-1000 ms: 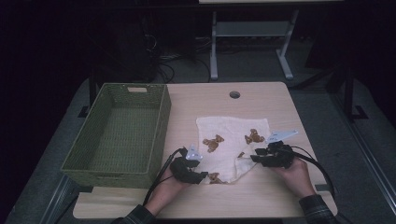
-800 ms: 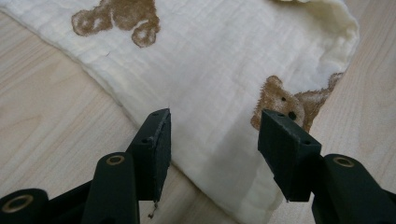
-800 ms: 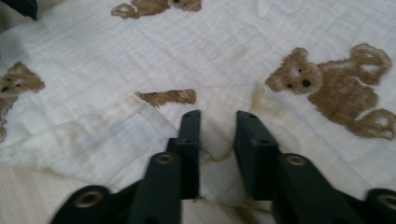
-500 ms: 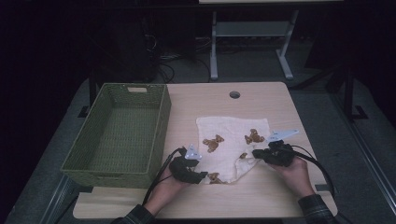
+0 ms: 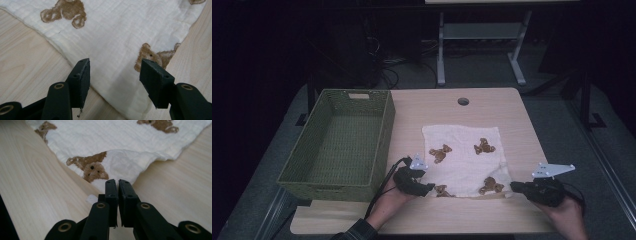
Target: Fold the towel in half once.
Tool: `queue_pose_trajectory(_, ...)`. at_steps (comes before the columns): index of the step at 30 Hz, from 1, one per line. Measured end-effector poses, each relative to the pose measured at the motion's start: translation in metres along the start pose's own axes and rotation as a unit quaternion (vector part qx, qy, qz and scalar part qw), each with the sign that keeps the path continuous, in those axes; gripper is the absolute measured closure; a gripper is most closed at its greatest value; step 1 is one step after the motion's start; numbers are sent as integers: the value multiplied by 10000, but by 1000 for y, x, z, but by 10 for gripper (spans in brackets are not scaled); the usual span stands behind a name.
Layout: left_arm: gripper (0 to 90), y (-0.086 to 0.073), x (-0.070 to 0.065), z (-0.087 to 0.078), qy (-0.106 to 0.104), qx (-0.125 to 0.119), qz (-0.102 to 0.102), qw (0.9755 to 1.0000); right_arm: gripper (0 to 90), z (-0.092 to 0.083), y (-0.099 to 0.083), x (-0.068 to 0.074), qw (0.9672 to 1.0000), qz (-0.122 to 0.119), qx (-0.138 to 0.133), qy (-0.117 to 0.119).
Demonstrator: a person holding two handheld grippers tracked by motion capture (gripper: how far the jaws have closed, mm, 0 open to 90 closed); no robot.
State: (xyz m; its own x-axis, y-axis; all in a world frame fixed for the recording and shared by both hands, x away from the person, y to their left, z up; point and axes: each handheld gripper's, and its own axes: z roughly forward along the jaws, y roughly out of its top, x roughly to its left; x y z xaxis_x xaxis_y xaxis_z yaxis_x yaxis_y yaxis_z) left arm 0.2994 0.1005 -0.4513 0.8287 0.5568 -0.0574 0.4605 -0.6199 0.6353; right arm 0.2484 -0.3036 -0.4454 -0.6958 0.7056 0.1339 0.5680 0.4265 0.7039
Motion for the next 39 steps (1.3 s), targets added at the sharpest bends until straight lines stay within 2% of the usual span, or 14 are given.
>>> queue_pose_trajectory(2, 409, 1, 0, 0, 1, -9, 14, 10000, 840, -2, -6, 1, 10000, -22, 21, -3)
queue_pose_trajectory(6, 394, 4, 2, -1, 57, -56, 18, 10000, 657, -6, -9, 0, 10000, 15, -11, -44)
queue_pose_trajectory(10, 353, 12, 8, -1, 77, -70, -111, 9999, 601, -2, 1, -8, 9999, 10, -88, -140)
queue_pose_trajectory(13, 323, 15, 12, 0, 113, -125, -168, 9997, 581, 3, 9, -12, 9998, 28, -125, -117)
queue_pose_trajectory(17, 292, 23, 16, 0, 189, -162, -225, 9994, 573, 12, 23, -20, 9998, -28, -163, -121)
queue_pose_trajectory(22, 333, 35, 23, 6, 168, -162, -228, 9995, 573, 22, 40, -31, 9996, -89, -215, -178)
queue_pose_trajectory(25, 378, 47, 33, 11, 334, -237, -207, 9989, 586, 29, 53, -44, 9993, -52, -271, -268)
queue_pose_trajectory(29, 412, 53, 42, 18, 339, -236, -279, 9988, 598, 36, 66, -58, 9987, 2, -403, -315)
queue_pose_trajectory(32, 443, 62, 56, 25, 480, -319, -350, 9977, 607, 43, 76, -68, 9986, 3, -389, -364)
queue_pose_trajectory(33, 448, 62, 56, 25, 480, -319, -350, 9977, 611, 46, 79, -71, 9985, 10, -415, -356)
queue_pose_trajectory(35, 460, 70, 71, 31, 640, -390, -530, 9958, 617, 51, 85, -77, 9983, 44, -449, -360)
queue_pose_trajectory(38, 473, 76, 87, 38, 653, -448, -662, 9947, 631, 59, 96, -86, 9980, 47, -502, -385)
queue_pose_trajectory(39, 480, 76, 87, 38, 653, -448, -662, 9947, 631, 59, 96, -86, 9980, 47, -502, -385)
